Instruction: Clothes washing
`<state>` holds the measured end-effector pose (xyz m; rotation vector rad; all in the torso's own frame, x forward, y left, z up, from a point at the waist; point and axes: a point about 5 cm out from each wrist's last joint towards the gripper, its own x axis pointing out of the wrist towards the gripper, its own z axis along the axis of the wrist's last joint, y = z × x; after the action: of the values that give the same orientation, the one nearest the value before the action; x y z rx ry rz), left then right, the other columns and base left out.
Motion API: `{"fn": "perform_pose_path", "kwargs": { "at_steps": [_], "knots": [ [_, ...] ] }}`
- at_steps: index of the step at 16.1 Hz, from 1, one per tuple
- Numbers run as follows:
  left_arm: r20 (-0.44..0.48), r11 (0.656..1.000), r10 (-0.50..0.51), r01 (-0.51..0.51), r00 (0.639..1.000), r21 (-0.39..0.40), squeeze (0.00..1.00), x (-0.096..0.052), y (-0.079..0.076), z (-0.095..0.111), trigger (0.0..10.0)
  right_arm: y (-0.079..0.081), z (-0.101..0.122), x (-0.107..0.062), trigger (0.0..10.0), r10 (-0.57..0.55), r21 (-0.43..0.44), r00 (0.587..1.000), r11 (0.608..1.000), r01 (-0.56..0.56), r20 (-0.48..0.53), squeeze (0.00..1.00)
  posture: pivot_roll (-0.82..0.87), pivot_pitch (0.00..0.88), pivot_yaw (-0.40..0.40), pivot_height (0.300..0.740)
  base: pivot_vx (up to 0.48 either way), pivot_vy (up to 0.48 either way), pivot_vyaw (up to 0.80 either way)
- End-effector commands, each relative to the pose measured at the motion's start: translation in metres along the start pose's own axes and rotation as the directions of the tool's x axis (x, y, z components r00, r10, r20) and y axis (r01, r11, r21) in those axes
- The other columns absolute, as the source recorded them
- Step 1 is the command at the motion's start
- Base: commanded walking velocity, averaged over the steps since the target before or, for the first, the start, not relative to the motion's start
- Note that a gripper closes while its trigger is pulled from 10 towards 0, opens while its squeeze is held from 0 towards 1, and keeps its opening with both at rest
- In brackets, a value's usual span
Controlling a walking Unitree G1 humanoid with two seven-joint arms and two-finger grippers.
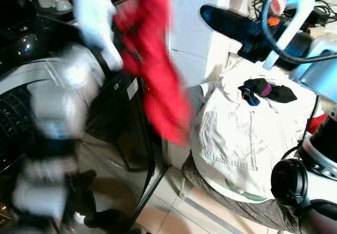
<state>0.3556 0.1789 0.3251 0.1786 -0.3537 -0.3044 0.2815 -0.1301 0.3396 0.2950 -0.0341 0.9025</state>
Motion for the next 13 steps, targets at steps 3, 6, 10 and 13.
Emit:
{"fn": "perform_pose_path", "kwargs": {
  "at_steps": [3,6,10,13],
  "knots": [
    [0.147,0.815,0.417,-0.44,0.897,0.376,0.0,0.004,0.091,0.068,0.0,0.01,-0.011,-0.002,10.0,0.031,-0.101,0.998,0.994,-0.036,-0.054,0.0,-0.08,0.0,0.079,0.74,0.0,0.0,0.0],
    [0.01,0.751,0.503,-0.443,0.864,0.49,0.0,0.008,0.111,0.051,0.0,0.012,-0.032,0.002,10.0,0.003,-0.12,0.992,0.993,-0.019,-0.13,0.0,-0.07,0.0,0.077,0.74,0.0,0.0,0.0],
    [-0.515,0.835,0.518,-0.272,0.683,0.478,0.0,-0.017,0.103,-0.079,10.0,0.009,-0.063,0.007,10.0,-0.095,-0.123,0.973,0.99,0.07,-0.21,0.0,-0.07,0.0,0.085,0.74,0.0,0.0,0.0],
    [-0.649,0.9,0.435,-0.278,0.625,0.336,1.0,-0.031,0.089,-0.118,10.0,0.01,-0.07,0.005,10.0,-0.107,-0.106,0.972,0.991,0.086,-0.211,0.0,-0.08,0.0,0.086,0.74,0.0,0.0,0.0]
  ]
}}
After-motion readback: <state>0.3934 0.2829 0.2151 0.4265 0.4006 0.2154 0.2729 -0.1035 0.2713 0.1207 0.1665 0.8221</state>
